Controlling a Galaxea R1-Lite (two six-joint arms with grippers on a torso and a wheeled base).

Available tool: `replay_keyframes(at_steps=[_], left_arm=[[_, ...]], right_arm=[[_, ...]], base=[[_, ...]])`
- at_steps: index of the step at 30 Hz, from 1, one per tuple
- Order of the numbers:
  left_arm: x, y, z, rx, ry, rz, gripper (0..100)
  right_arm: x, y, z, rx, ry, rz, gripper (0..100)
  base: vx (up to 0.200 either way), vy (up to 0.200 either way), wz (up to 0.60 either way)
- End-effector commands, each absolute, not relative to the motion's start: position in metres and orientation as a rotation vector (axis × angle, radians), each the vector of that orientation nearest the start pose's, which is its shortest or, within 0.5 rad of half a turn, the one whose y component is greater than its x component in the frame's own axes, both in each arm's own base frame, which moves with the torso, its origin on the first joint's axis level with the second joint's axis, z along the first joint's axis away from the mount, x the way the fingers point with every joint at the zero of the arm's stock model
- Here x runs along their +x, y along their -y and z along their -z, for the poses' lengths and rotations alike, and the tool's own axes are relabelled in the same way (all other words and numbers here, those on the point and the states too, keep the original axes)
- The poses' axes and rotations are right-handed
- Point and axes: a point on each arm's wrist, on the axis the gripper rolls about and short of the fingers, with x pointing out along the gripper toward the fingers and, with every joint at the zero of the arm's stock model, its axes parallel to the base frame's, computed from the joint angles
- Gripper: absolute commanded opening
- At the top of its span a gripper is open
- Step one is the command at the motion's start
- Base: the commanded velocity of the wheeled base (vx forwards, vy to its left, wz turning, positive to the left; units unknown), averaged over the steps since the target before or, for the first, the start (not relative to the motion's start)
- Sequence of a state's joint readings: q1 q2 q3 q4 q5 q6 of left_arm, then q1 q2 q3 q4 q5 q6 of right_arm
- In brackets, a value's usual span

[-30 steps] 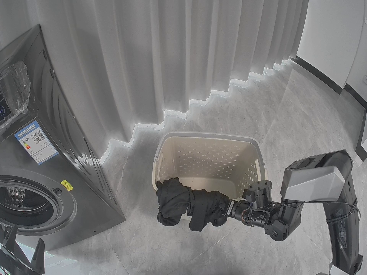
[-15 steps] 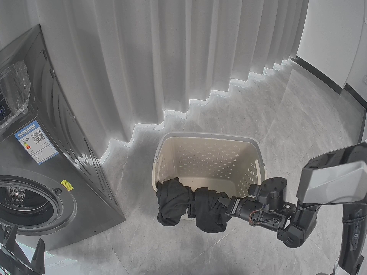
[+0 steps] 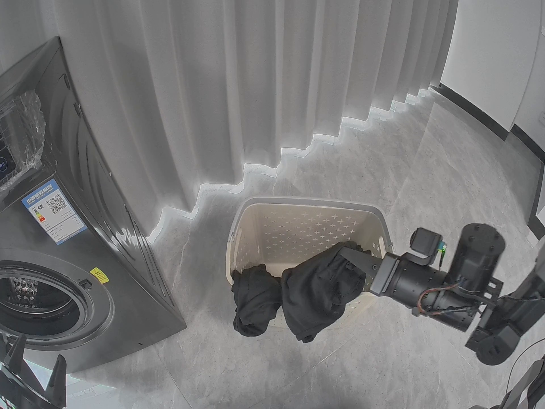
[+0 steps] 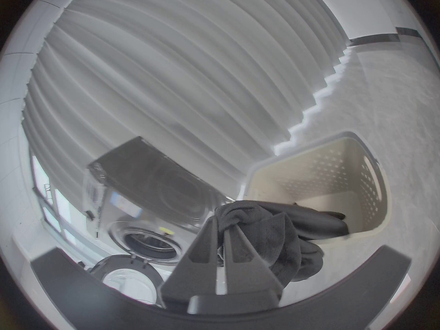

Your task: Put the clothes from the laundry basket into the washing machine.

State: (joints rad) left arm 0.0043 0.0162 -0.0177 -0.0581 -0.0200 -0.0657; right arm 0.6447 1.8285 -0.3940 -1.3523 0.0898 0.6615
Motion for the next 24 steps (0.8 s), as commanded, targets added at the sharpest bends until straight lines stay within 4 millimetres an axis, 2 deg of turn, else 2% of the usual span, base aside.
replay_keyframes(at_steps=[1,6,11,17,24], left_arm=[[-0.023,0.001,-0.082,-0.068,0.059,0.017,100],[-0.023,0.001,-0.082,-0.082,0.059,0.018,100],[-0.023,0.001,-0.082,-0.087,0.059,0.018,100],[-0.023,0.001,-0.082,-0.088,0.059,0.018,100],[-0.023,0.000,-0.082,-0.084,0.061,0.015,100]], right_arm=[[0.164,-0.158,-0.188,0.645,-0.149,-0.883,0],[0.157,-0.155,-0.197,0.525,-0.066,-0.967,0],[0.151,-0.151,-0.225,0.539,0.024,-1.071,0],[0.153,-0.154,-0.214,0.518,-0.017,-1.063,0],[0.155,-0.153,-0.216,0.426,0.033,-1.122,0]], base=[[0.000,0.000,0.00],[0.000,0.000,0.00],[0.000,0.000,0.00],[0.000,0.000,0.00],[0.000,0.000,0.00]])
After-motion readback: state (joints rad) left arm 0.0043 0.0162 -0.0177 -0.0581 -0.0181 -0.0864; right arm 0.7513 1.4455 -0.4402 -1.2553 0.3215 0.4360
